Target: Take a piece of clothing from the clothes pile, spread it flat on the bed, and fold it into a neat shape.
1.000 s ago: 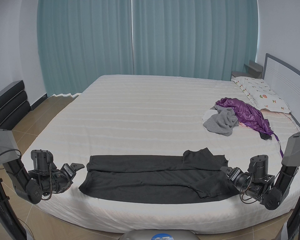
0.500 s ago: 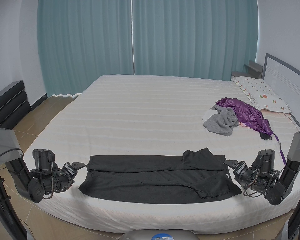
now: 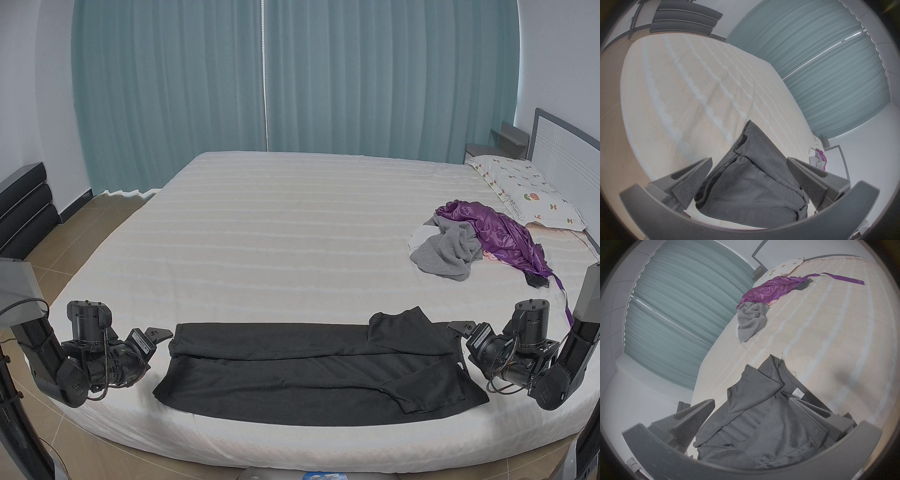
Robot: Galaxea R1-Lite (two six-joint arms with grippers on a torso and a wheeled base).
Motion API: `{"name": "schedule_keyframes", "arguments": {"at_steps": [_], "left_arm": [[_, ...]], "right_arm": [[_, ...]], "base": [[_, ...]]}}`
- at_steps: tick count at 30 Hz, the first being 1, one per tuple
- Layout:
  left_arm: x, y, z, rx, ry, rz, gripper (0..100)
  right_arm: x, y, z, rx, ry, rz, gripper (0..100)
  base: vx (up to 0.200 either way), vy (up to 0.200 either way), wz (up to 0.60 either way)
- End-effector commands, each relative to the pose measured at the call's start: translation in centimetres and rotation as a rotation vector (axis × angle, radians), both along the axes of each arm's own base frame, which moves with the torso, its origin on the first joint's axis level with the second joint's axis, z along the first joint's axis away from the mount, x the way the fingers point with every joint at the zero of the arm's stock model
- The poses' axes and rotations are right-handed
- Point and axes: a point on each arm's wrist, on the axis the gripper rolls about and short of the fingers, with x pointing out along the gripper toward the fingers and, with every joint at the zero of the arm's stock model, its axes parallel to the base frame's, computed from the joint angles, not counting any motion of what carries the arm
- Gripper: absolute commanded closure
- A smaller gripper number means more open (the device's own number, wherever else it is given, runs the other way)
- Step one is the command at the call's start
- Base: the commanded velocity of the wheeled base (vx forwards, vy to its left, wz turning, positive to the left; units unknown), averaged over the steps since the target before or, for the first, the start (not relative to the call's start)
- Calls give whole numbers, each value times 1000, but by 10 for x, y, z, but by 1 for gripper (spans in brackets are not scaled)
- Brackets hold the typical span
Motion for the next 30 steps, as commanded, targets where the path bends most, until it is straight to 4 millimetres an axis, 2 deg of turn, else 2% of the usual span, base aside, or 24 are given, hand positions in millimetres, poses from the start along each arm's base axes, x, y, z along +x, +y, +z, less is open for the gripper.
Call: {"name": "schedule_keyframes", "arguments": {"at_steps": [1, 6, 9, 11, 13, 14, 16, 22, 23, 30], "left_arm": [[0, 0, 0, 0, 2, -2, 0], [6, -7, -2, 2, -5, -28, 0], [14, -13, -7, 8, 0, -50, 0], [26, -20, -16, 15, 13, -65, 0], [26, -20, -16, 15, 13, -65, 0], [39, -24, -25, 40, 12, -46, 0], [50, -24, -34, 64, 17, -18, 0], [64, -23, -42, 86, 4, 15, 0], [64, -23, -41, 86, 3, 15, 100], [63, -22, -38, 90, -8, 30, 100]], "right_arm": [[0, 1, -3, -1, 11, 1, 0], [2, 2, -9, 9, 32, -1, 0], [3, 3, -10, 29, 39, 9, 0], [3, 2, -10, 43, 44, 13, 0], [3, 2, -10, 43, 44, 13, 0], [3, 2, -10, 45, 41, 9, 0], [3, 2, -10, 46, 44, 8, 0], [5, 2, -13, 44, 52, 8, 0], [6, 2, -13, 45, 47, 8, 0], [16, 7, -17, 45, 41, 20, 0]], "base": [[0, 0, 0], [0, 0, 0], [0, 0, 0], [0, 0, 0], [0, 0, 0], [0, 0, 0], [0, 0, 0], [0, 0, 0], [0, 0, 0], [0, 0, 0]]}}
